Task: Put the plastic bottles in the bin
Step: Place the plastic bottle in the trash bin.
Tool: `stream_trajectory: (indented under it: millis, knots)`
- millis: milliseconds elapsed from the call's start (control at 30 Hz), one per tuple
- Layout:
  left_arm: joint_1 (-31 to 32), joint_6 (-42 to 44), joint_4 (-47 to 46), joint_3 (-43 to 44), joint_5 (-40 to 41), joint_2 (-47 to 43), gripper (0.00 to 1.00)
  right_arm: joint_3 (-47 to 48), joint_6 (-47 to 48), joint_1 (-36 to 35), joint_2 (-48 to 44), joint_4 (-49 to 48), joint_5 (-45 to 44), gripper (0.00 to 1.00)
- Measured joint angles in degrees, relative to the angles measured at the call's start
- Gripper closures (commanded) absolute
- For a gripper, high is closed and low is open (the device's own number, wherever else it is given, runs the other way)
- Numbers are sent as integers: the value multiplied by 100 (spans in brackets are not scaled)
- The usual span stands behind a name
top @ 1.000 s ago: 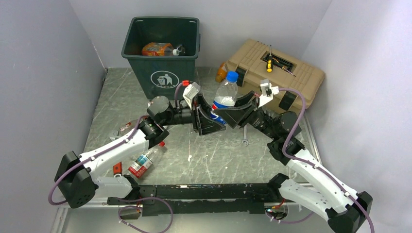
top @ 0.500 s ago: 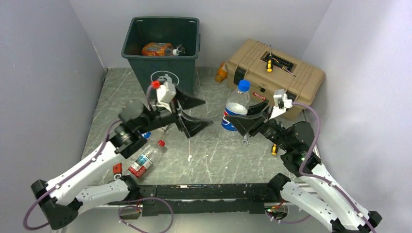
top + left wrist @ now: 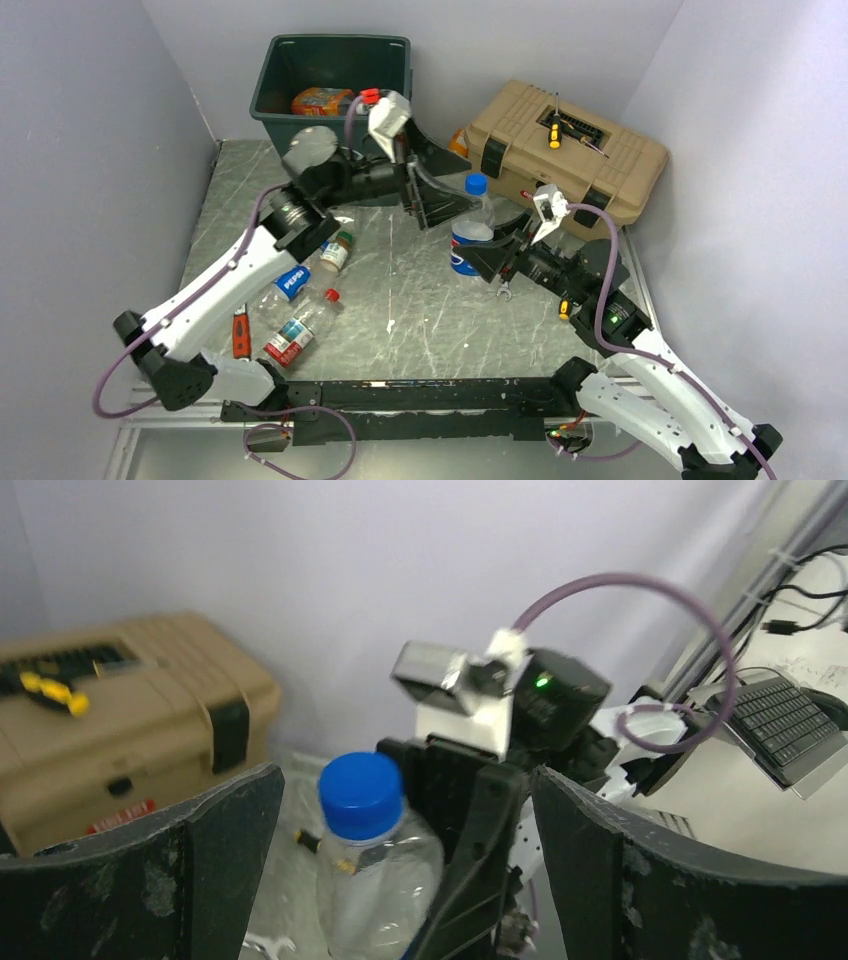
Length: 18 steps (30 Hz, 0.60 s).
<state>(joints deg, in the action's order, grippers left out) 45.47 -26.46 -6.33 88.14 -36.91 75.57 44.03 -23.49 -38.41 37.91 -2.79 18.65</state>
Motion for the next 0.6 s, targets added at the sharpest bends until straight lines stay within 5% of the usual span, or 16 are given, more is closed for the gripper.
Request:
stream_trajectory:
  millis: [100,233,567,600]
  knots:
    - [-2,-136,293,-2,-33,361,2,0,0,0,44,11,35,66]
    - [11,-175,605,-4,-9,505,18,0,-2,-2,98,11,118,67]
    - [9,-138,581,-4,24,505,98,0,-4,-33,249,-2,186,66]
    - [11,-149,573,-4,20,505,100,0,9,-28,254,-4,184,61]
